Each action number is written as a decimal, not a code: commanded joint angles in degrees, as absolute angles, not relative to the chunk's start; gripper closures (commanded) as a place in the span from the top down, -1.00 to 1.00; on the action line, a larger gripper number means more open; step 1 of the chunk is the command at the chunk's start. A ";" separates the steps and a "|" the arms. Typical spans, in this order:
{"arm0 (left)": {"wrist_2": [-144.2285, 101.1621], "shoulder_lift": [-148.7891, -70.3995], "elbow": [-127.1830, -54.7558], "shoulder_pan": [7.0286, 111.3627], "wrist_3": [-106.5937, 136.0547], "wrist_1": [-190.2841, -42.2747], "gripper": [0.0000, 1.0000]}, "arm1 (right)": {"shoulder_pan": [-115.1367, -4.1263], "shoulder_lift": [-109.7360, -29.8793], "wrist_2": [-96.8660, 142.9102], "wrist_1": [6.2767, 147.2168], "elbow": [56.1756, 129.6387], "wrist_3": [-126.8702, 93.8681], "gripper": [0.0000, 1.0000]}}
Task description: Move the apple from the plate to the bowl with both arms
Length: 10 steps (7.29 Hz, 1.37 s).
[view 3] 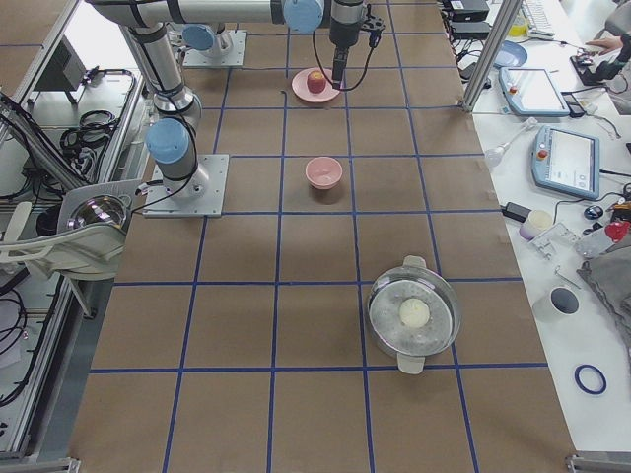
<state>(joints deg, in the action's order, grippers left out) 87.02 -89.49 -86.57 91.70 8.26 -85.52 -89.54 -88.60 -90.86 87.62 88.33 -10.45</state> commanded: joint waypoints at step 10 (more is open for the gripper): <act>89.47 -89.12 -86.67 91.67 6.77 -85.34 1.00 | -89.56 -88.94 -92.02 87.89 88.33 -10.46 1.00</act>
